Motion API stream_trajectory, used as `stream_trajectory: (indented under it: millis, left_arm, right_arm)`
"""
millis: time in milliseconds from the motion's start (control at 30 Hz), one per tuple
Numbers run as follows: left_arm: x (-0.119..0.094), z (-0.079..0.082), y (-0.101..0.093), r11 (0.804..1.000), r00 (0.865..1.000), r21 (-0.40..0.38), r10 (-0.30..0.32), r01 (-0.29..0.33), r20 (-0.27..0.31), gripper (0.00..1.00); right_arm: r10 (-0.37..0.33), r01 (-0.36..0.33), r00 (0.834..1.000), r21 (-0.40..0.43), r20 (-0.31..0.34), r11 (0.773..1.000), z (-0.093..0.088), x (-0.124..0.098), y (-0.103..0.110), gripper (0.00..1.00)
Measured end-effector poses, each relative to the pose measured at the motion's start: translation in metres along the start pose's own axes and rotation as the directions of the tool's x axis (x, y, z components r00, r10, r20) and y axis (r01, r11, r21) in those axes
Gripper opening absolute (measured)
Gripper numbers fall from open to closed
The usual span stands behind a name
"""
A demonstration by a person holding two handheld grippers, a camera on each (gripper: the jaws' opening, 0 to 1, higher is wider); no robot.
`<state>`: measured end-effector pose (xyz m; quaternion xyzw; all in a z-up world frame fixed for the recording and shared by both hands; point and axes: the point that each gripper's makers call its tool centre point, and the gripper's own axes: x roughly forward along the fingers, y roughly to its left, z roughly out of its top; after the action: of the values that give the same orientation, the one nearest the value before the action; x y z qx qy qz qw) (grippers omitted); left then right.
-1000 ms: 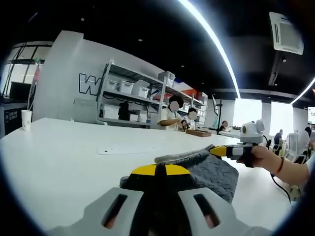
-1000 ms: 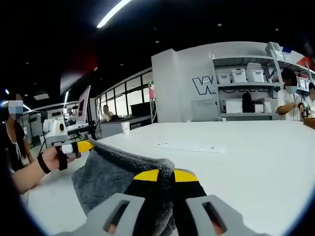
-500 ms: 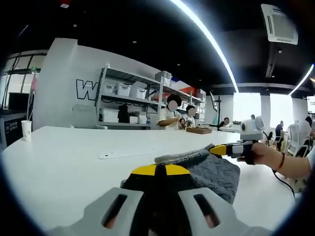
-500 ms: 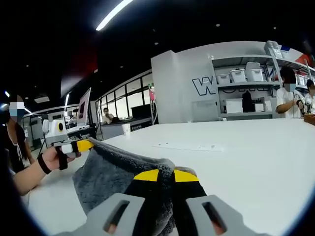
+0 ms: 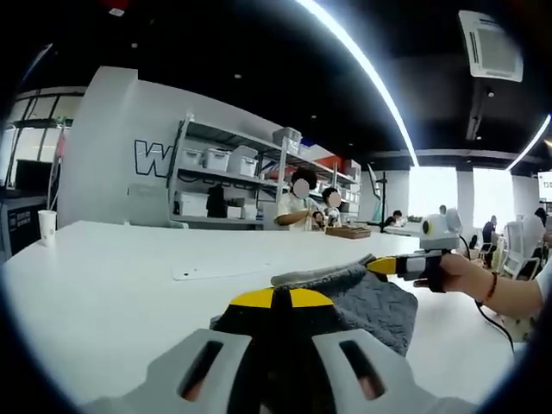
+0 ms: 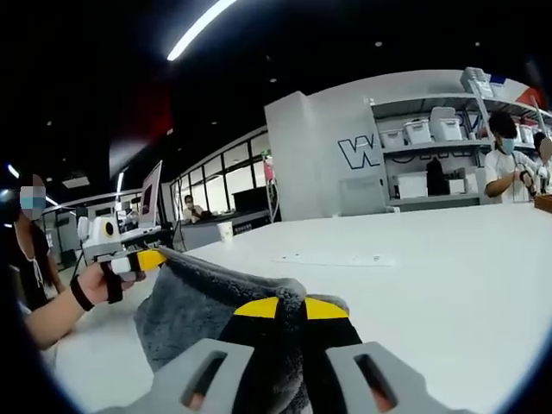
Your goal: Open the folded towel by lifting each exposed corner and separating the folded layers until the towel lies flat within the target outline without major curled edges
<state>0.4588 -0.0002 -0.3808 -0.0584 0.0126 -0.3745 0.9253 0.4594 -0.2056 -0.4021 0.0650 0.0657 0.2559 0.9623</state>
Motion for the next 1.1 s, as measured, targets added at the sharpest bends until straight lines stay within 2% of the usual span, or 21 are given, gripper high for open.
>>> stream_trajectory:
  millis: [200, 267, 600, 733, 867, 1100]
  left_arm:
    - [-0.004, 0.004, -0.008, 0.999, 1.0, -0.027, -0.019, 0.02, 0.018, 0.02]
    - [-0.005, 0.004, -0.01, 0.999, 1.0, -0.021, -0.025, 0.025, 0.02, 0.02]
    - [-0.009, 0.005, -0.017, 0.999, 0.999, -0.038, -0.035, 0.036, 0.016, 0.02]
    - [-0.012, 0.006, -0.02, 0.999, 0.999, -0.023, -0.038, 0.038, 0.015, 0.02]
    - [-0.016, 0.006, -0.021, 0.996, 0.998, -0.059, -0.061, 0.062, 0.025, 0.01]
    - [-0.022, 0.011, -0.028, 0.998, 0.998, -0.018, -0.067, 0.067, 0.019, 0.01]
  right_arm:
    - [0.002, -0.002, 1.0, -0.006, 0.012, 1.0, 0.007, -0.008, 0.002, 0.02]
    - [0.003, -0.003, 1.0, -0.006, 0.012, 1.0, 0.003, -0.016, 0.007, 0.02]
    - [0.006, -0.006, 1.0, -0.002, 0.018, 1.0, 0.005, -0.026, 0.014, 0.01]
    - [-0.002, 0.003, 1.0, -0.055, 0.014, 0.999, 0.007, -0.03, 0.019, 0.01]
    - [0.007, -0.006, 1.0, -0.038, 0.021, 0.999, 0.008, -0.035, 0.021, 0.01]
    - [0.015, -0.014, 0.999, -0.034, 0.038, 0.999, 0.01, -0.042, 0.03, 0.01]
